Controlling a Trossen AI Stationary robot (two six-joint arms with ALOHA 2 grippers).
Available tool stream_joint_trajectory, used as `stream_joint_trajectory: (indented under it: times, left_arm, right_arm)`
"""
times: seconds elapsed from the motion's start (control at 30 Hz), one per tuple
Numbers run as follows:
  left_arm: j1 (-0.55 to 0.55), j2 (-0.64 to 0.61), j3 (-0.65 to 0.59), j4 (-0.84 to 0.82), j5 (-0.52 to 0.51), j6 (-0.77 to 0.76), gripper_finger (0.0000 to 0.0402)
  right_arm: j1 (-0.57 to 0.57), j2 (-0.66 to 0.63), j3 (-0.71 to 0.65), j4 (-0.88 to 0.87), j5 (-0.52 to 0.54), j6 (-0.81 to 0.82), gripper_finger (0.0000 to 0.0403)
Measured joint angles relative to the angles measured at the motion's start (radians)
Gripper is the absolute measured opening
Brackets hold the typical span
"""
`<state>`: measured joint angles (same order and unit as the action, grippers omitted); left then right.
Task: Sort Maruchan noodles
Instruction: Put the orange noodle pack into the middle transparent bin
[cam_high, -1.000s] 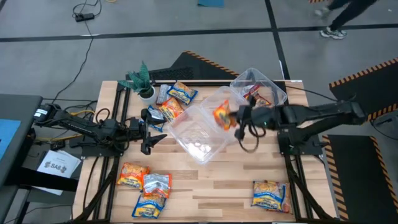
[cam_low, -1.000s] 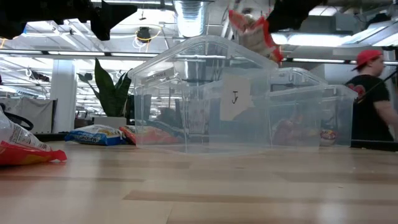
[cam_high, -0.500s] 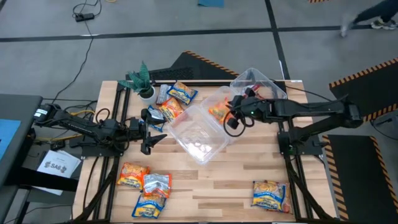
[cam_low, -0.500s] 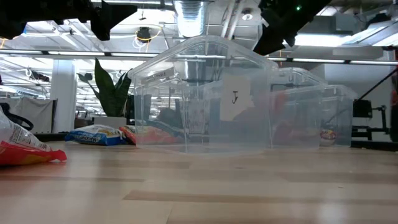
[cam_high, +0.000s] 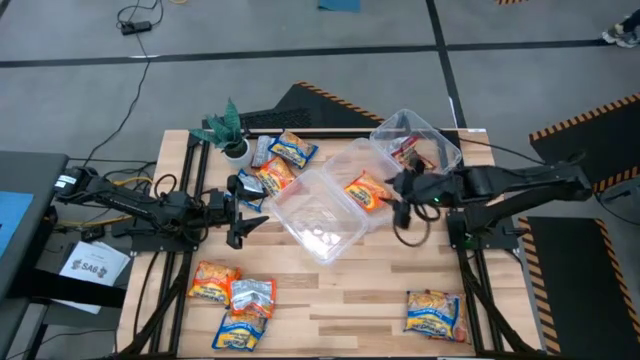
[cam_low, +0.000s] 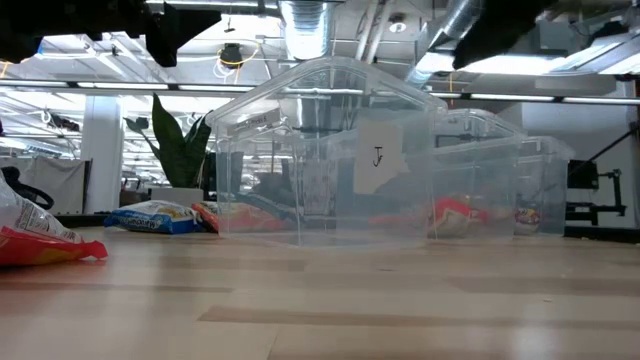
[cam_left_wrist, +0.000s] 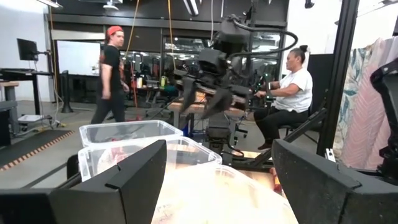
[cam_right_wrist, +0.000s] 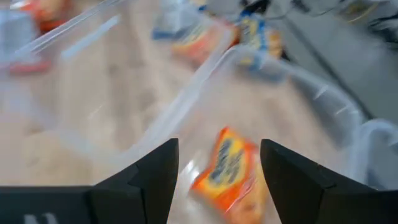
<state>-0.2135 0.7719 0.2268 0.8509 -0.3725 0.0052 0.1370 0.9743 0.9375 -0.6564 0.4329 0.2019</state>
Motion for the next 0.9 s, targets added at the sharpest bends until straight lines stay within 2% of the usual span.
stream_joint_trajectory:
  times: [0.13,0.33,0.9]
  left_arm:
    - [0.0,0.0,0.0,0.0,0.0,-0.002,0.0278]
    - [0.0,0.0,0.0,0.0,0.0,-0.002,0.0278]
    - [0.0,0.0,0.0,-0.004,0.0,-0.014,0.0278]
  right_arm:
    - [0.102,-0.042,0.0,-0.082,-0.031,0.08,0.0246]
    - [0.193,-0.06,0.0,-0.072,-0.027,0.112,0.0245]
    - [0.21,-0.052,0.0,-0.068,-0.02,0.112,0.0245]
